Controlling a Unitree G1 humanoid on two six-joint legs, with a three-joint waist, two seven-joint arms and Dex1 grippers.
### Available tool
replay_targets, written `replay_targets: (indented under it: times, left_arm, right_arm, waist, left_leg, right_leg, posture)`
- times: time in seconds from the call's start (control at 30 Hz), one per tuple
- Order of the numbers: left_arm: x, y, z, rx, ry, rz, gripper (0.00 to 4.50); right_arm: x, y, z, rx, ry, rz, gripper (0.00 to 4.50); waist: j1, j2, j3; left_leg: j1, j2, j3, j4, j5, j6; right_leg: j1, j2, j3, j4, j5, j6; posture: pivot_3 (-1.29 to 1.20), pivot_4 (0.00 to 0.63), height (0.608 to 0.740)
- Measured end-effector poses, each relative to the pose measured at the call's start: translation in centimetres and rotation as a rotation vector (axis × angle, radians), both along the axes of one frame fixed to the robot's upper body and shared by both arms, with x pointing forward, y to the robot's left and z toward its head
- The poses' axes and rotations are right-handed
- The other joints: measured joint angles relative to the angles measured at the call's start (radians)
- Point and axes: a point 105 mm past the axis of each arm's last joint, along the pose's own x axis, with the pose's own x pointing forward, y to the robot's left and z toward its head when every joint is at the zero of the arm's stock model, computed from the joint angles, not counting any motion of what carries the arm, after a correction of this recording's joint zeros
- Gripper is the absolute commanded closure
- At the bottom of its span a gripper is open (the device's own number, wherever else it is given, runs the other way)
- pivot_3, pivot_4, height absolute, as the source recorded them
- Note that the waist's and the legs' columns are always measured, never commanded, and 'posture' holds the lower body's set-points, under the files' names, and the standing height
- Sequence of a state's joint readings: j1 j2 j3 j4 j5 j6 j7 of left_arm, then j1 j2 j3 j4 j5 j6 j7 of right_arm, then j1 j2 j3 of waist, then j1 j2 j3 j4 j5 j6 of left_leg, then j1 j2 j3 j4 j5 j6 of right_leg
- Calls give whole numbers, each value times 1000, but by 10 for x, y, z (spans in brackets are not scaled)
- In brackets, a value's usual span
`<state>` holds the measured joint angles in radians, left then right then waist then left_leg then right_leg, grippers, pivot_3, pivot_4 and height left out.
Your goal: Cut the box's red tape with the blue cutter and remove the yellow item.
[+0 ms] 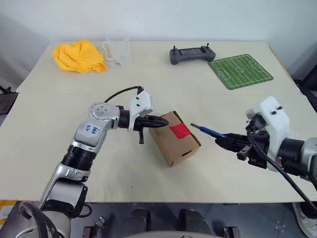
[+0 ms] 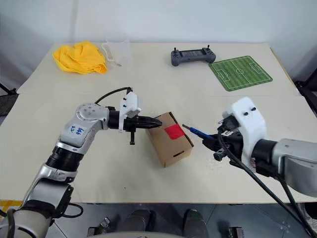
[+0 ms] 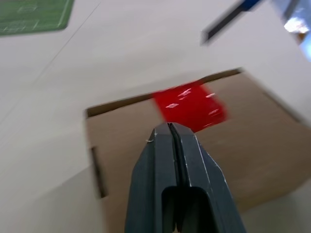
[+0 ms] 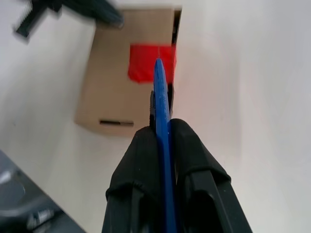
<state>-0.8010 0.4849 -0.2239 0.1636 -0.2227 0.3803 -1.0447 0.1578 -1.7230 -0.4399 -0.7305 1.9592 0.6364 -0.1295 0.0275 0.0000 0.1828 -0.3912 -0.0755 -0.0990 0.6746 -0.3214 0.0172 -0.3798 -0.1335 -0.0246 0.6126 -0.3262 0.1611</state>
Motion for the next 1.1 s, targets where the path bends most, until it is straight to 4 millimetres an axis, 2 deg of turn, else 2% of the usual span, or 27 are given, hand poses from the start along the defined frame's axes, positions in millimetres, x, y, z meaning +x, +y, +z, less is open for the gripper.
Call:
replay_targets:
  times: [0.1, 0.2, 0.33, 0.53, 0.77, 1.1]
  left_arm:
    - [4, 0, -3, 21, -4, 27, 4500]
    - [4, -4, -7, 42, 4, 23, 4500]
    - [4, -6, -7, 64, -3, 21, 4500]
    - [1, -8, -9, 70, 8, 13, 4500]
    - [-2, -7, -8, 86, 8, 16, 4500]
    - [-9, -7, -9, 98, 34, 20, 4500]
  right_arm:
    - [6, 3, 6, 32, -36, -6, 4402]
    - [15, 10, 16, 137, -103, -36, 4402]
    - [32, 32, 8, 202, -73, -44, 4402]
    - [56, 44, 7, 173, -45, -80, 4402]
    - [59, 42, -9, 106, 33, -63, 4402]
    - [61, 32, -12, 93, 51, -95, 4402]
  waist:
    - [-1, 0, 0]
    - [-3, -1, 0]
    - [-11, -1, 1]
    - [-4, -1, 0]
    - [-4, -1, 0]
    - [-4, -1, 0]
  left_leg:
    - [0, 0, 0, -2, 0, 0]
    - [-2, 0, 0, -3, 0, 0]
    - [-10, 0, 1, 1, 0, -1]
    - [-13, 0, 0, 5, 1, -1]
    - [-13, -1, 0, 6, 1, -1]
    - [-13, -2, 0, 6, 1, -1]
  right_leg:
    - [-1, -1, 0, -1, 0, 0]
    - [-3, -1, 0, -2, 0, 0]
    - [-13, 0, 2, 5, 0, 0]
    - [-17, 0, 2, 10, 0, -1]
    - [-17, 0, 3, 12, 0, -1]
    - [-17, -1, 3, 13, 0, -1]
  posture:
    - [0, 150, 740]
    - [0, 150, 740]
    - [0, 150, 740]
    - [0, 150, 740]
    - [0, 150, 740]
    - [0, 150, 740]
